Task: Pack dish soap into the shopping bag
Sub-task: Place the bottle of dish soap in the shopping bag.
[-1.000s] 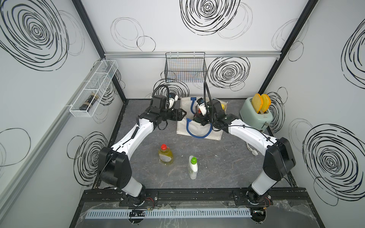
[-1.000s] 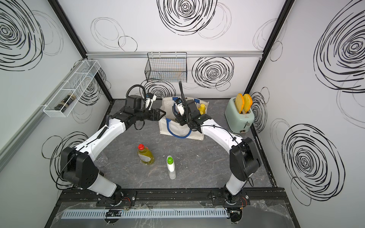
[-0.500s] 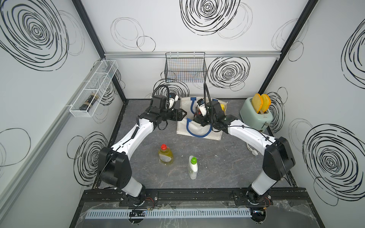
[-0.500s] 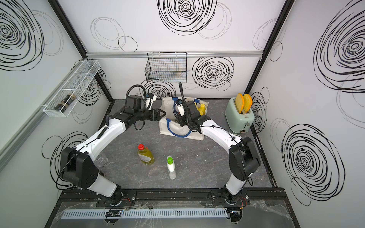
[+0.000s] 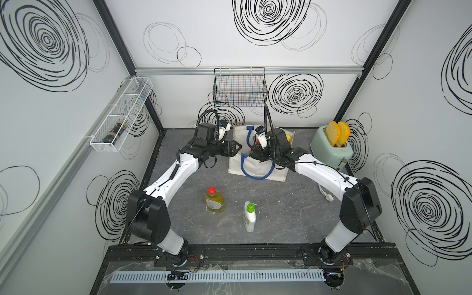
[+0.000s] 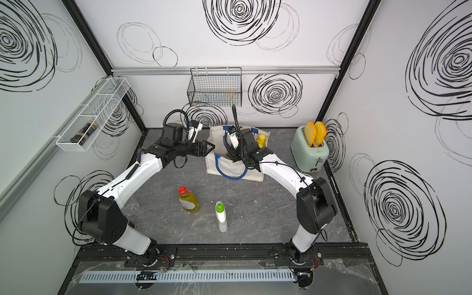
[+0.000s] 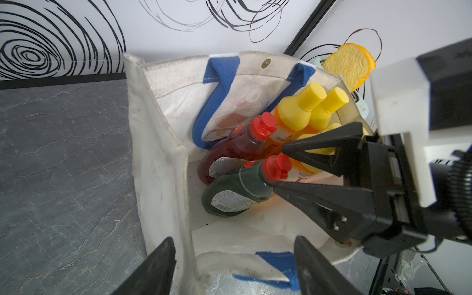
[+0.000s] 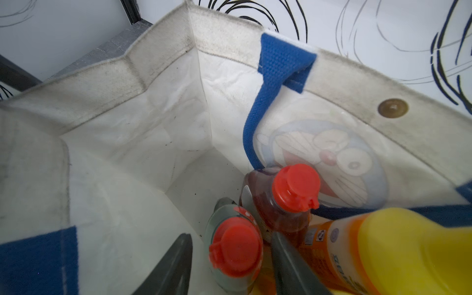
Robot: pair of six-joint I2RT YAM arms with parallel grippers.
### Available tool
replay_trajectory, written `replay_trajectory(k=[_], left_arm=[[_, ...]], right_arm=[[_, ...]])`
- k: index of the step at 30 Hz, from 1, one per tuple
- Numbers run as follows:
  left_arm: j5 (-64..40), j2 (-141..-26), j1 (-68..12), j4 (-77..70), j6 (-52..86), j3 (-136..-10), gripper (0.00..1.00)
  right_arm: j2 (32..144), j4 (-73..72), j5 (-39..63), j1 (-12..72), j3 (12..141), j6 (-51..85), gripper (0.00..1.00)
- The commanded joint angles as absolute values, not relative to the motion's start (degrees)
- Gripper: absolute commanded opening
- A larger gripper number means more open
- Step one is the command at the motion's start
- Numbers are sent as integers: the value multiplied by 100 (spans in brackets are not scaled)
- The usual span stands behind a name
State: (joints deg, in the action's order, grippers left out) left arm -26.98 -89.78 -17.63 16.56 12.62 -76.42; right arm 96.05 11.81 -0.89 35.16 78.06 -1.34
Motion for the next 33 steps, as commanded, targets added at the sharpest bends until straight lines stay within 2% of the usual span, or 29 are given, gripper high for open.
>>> replay_trajectory(k=[1,19,33], left_arm=[[-2769,-8886,-1786,1433,1243,-7796,76],[-2770,-8843,-1789,1397,1266,-7778,77],[-2720,-8627,-1460,1506,1173,-7901,84]], right_arm=[[9370,1381,-105,3507,8062,-132,56],[8893,1769,-203,3500,8439,-238,63],[8474,2352,-2,3645,8792,-437,66]])
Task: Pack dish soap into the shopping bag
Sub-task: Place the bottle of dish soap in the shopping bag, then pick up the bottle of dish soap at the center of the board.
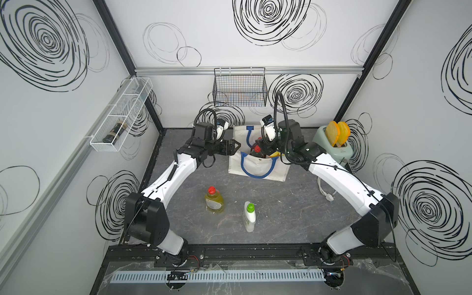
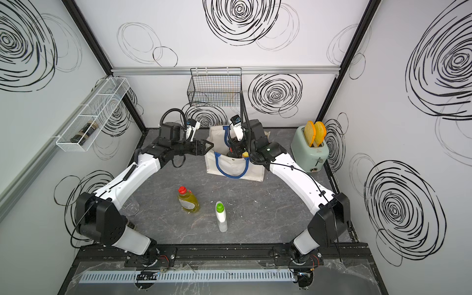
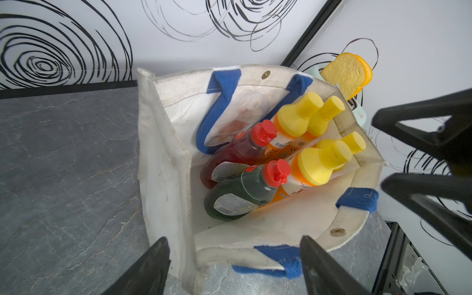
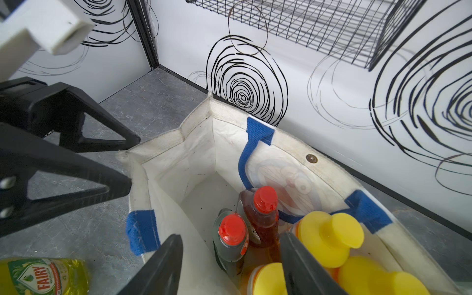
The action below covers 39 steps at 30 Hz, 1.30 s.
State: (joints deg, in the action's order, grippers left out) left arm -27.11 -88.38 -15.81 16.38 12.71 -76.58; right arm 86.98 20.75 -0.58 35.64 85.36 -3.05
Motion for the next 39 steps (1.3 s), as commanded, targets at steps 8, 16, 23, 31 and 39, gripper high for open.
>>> replay_trajectory(k=[8,16,23,31,39], left_arm=[[-2895,-8200,-850,1554,1283,-7750,85],[-3194,-7816,206,1010,1447,-7190,97],[-3375,-7634,281,427,1612,-6600,99],[-3387,-7525,297,198,1708,-6375,96],[-3507,-7561,325,36,1846,-6276,96]], right_arm=[[8556,3125,125,3929,9631,-548,72],[8715,3244,190,4808,9983,-1140,80],[8658,2892,1191,5318,9561,-1418,86],[8780,2344,1740,5931,8727,-1608,86],[8786,1047,1536,6430,7727,-1074,87]])
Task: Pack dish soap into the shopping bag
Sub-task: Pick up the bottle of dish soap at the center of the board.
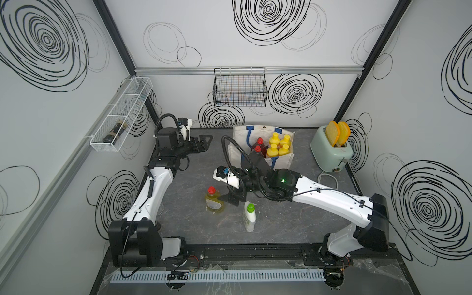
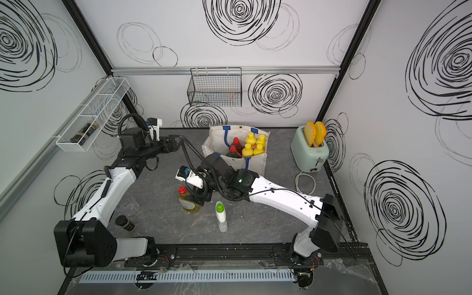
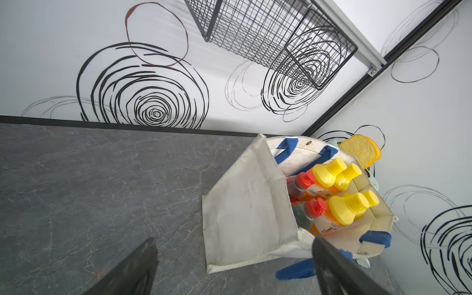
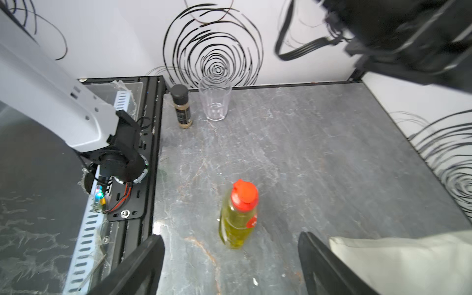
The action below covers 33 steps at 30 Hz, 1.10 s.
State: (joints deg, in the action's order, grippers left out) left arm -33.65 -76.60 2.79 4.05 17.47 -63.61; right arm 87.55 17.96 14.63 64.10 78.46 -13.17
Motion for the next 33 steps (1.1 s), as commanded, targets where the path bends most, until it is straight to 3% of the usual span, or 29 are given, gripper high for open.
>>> replay_trajectory(k=[1,22,33], left_arm=[[-3514,-7563,325,35,1853,-6280,96],[-3585,-7543,431,-117,2049,-6205,96],[-3594,-7510,439,-119,2056,-6196,96]], right_arm=[[8830,925,1539,6449,7659,-999,86],[9593,-49,1925,6495,7251,-712,85],[10015,-162,1966,6451,7477,-633,74]])
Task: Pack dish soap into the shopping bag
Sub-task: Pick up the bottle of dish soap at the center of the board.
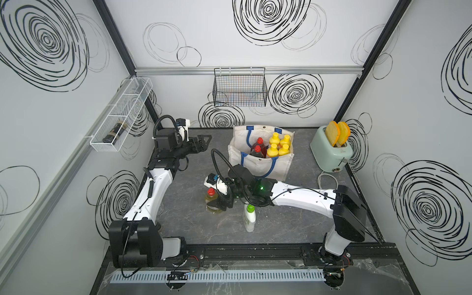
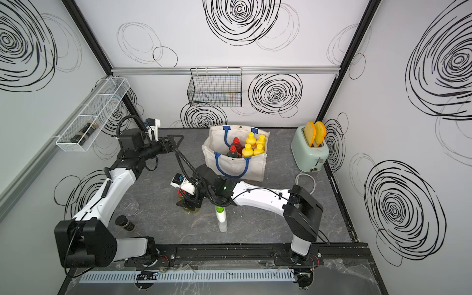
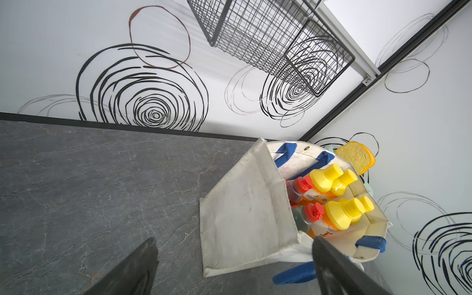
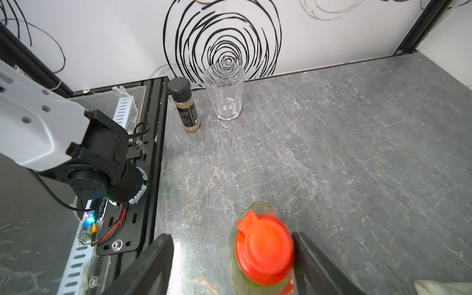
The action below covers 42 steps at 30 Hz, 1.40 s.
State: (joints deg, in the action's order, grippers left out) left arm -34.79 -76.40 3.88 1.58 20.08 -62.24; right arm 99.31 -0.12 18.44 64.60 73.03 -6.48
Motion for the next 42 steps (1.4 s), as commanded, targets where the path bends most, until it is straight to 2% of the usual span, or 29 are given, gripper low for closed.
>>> replay_trajectory(k=[1,29,35,42], left_arm=[[-3593,-7514,439,-109,2057,-6196,96],[-3684,-7531,432,-171,2101,-6173,96],[-3691,-7537,431,-176,2106,-6161,96],[-3701,-7524,418,-191,2110,-6161,96]], right_arm=[[10035,-167,1972,6451,7496,-633,73],[10064,-253,1579,6394,7521,-663,41],[10072,-17,1212,6406,7629,-804,28],[9895,14,932,6398,7694,-723,5]])
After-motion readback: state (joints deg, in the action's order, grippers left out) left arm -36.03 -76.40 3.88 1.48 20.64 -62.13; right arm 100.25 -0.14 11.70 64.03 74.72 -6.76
